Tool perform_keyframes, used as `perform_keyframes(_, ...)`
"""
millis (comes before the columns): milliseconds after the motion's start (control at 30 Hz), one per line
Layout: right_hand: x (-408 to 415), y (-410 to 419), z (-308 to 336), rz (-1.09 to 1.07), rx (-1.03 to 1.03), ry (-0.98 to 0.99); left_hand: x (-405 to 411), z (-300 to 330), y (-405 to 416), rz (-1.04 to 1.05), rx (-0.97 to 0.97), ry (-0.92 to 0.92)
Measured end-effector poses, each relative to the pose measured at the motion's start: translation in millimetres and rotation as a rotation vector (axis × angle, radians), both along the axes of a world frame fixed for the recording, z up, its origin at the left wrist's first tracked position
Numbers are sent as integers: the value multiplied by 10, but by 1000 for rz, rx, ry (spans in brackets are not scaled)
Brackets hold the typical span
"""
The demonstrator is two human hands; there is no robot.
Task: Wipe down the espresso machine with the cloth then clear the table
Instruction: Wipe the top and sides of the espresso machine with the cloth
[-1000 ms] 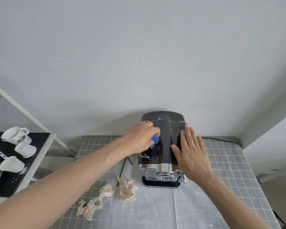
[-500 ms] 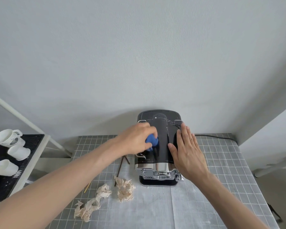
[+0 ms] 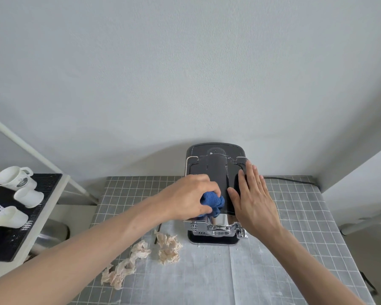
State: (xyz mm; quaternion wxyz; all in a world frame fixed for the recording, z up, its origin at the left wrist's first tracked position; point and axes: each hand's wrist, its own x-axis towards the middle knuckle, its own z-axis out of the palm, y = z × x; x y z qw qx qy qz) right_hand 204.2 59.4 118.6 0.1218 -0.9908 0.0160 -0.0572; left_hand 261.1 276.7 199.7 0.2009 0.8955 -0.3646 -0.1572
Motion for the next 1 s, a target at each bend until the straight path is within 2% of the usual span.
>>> perform_keyframes(167,-16,4,-4,6,-8,-10,384,-98,-25,114,46,-200)
perform_keyframes(267,-20,-9,-4,-3,7,-1,549,-111,-64,125,72,-243)
perform_keyframes(500,-20,2,23,-8,22,2,178,-22,140,-47,45,-37)
perform_keyframes(633,-10,16,13,-7,28,-8,104,-34,136,-15,15,-7)
perform_keyframes(1000,-15,-12,5,3,38,-7,691,-153,-243,212,35,-285)
